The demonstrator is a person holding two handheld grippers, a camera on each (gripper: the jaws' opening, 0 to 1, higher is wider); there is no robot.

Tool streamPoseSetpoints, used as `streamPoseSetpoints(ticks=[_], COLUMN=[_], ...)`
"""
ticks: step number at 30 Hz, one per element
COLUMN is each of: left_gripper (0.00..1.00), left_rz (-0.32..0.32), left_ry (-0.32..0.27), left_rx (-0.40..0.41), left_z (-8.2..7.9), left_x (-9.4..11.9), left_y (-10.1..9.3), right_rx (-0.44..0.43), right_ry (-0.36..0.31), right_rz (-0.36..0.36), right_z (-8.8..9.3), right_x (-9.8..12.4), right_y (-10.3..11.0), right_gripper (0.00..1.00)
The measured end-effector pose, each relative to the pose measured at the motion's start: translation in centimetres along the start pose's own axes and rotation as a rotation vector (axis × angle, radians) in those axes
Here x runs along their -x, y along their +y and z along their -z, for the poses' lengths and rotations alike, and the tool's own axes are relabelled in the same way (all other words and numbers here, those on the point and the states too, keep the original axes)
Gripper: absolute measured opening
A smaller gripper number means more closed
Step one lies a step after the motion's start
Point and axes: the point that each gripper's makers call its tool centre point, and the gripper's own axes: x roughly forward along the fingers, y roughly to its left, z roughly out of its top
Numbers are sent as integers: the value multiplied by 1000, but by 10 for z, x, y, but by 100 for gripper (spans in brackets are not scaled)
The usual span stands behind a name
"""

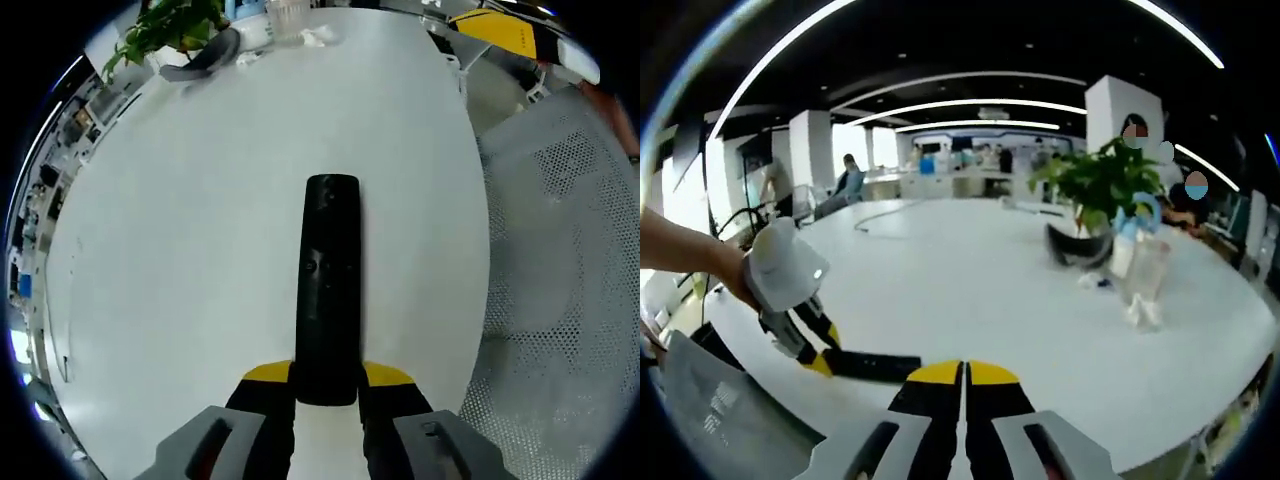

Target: Press the specified remote control buttons in sequence, fully releasing each button before pressing the next.

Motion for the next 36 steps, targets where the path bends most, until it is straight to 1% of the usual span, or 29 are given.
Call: streamPoseSetpoints(ticks=[1,2,4,5,6,8,11,13,14,16,18,20,22,27,29,32,34,36], left_gripper=[23,23,23,23,23,23,23,23,23,23,23,23,23,23,23,24,24,24], left_rz=[-3,-1,1,0,0,0,-2,-4,-5,-7,-7,-8,-9,-28,-34,-35,-41,-47], left_ry=[2,3,-1,-11,-16,-21,-20,-11,-5,0,-2,-9,-17,-28,-39,-63,-94,-131], left_rx=[-1,1,-1,11,18,16,26,20,17,25,30,38,75,132,149,172,177,182], left_z=[0,1,2,3,3,4,4,5,5,6,7,8,8,9,9,11,11,11], left_x=[0,0,1,2,2,3,2,3,3,3,4,4,5,6,6,6,7,7], left_y=[-2,-4,-7,-9,-10,-14,-20,-26,-29,-31,-35,-38,-41,-50,-53,-56,-58,-58], right_rx=[-3,17,71,96,135,155,113,73,56,36,37,65,62,24,19,8,-35,-72], right_ry=[12,34,52,46,32,38,52,60,80,80,67,58,74,100,128,211,285,341], right_rz=[-32,-57,-126,-126,-142,-157,-202,-246,-256,-277,-269,-256,-266,-281,-308,-368,-394,-397], right_z=[2,5,7,5,2,2,-3,-6,-5,-9,-13,-17,-20,-22,-18,-7,3,12], right_x=[0,0,0,1,1,0,-2,-5,-7,-10,-15,-20,-28,-46,-52,-63,-68,-69], right_y=[5,9,23,24,28,30,35,40,41,44,43,40,41,45,49,60,65,68], right_gripper=[0,0,0,0,0,0,0,0,0,0,0,0,0,0,0,0,0,0])
